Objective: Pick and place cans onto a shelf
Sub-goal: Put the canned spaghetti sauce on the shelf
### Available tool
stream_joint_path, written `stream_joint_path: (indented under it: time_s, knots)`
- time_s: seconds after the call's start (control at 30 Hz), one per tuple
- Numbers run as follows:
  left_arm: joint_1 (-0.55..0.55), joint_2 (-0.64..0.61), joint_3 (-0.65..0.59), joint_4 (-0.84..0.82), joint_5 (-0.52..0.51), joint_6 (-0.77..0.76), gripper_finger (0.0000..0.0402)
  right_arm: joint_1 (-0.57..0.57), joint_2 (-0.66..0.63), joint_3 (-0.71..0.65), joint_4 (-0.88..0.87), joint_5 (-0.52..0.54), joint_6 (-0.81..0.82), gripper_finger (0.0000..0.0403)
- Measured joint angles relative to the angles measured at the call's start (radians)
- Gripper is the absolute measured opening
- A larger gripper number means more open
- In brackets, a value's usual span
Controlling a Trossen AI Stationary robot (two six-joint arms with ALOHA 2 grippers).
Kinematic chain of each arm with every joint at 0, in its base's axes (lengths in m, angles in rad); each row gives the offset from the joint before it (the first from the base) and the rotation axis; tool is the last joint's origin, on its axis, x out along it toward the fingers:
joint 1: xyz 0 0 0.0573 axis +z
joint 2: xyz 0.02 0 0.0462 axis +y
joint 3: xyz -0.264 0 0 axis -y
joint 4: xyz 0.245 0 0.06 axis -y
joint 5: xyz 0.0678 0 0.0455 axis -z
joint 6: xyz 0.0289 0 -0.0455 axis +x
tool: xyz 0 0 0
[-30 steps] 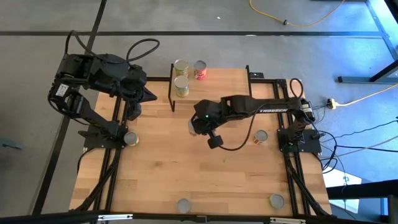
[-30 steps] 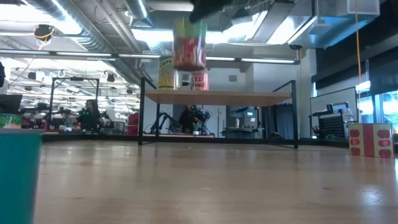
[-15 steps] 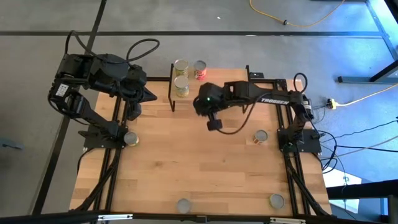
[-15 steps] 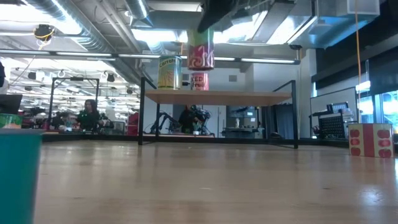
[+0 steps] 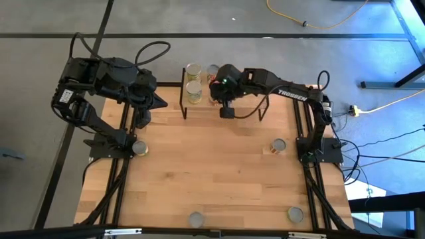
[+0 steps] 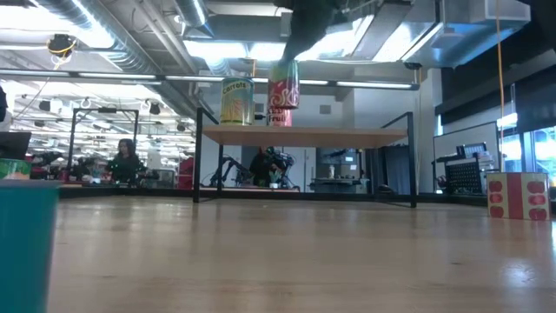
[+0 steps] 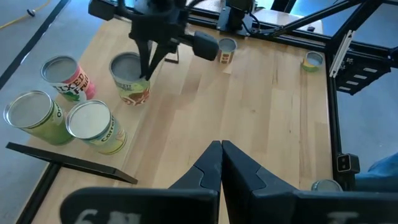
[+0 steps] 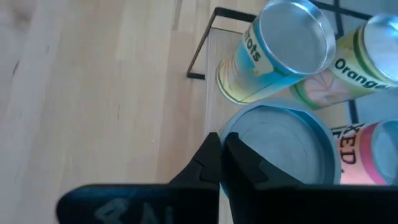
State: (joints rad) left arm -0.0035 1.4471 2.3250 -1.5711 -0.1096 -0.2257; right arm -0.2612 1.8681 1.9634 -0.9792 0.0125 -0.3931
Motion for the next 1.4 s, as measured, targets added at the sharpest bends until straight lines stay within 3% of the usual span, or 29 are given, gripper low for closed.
stream_joint_path:
  time_s: [0.97,1.4]
  knots:
    - [0.0,0.0,0.0,0.0,0.0,0.019,0.0,-0.066,0.086,-0.006,0.044,-0.024,-0.052,0.0008]
    - [0.0,0.0,0.0,0.0,0.0,0.019,0.0,-0.061,0.085,-0.006,0.034,0.006,-0.054,0.0057]
